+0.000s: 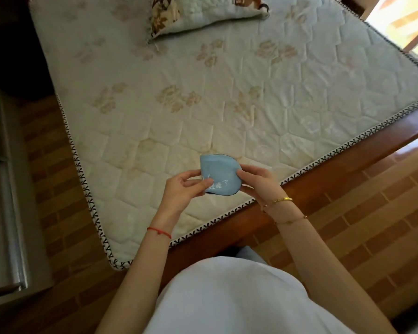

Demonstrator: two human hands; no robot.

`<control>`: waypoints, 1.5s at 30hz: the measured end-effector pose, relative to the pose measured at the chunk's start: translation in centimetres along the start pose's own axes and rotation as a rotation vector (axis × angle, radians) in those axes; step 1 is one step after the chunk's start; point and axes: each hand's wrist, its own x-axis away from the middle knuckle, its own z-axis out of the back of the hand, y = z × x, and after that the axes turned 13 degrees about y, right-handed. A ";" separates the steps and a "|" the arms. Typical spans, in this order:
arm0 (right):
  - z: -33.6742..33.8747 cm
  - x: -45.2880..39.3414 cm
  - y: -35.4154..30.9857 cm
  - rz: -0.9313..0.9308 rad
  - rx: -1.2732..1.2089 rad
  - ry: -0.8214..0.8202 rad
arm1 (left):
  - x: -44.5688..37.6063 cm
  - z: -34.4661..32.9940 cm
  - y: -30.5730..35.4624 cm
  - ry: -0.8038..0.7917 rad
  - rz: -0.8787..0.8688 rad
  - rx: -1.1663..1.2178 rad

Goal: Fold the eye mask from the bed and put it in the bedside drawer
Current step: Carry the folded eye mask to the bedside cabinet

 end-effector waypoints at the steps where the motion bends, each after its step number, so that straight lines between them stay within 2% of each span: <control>1: 0.1 0.5 -0.1 0.012 0.012 0.002 | 0.5 0.1 0.1 0.002 -0.004 0.001; 13: 2.5 5.9 0.0 0.143 0.018 0.077 | 4.9 0.1 1.6 -0.109 -0.054 -0.009; 21: 3.4 10.6 2.5 0.200 -0.091 0.264 | 7.0 0.2 1.9 -0.292 -0.099 -0.088; 34: 2.7 21.2 10.4 0.236 -0.317 0.621 | 11.0 2.0 -0.6 -0.684 -0.125 -0.206; 45: 3.1 27.6 15.3 0.267 -0.480 0.869 | 14.6 0.6 -2.1 -0.917 -0.031 -0.306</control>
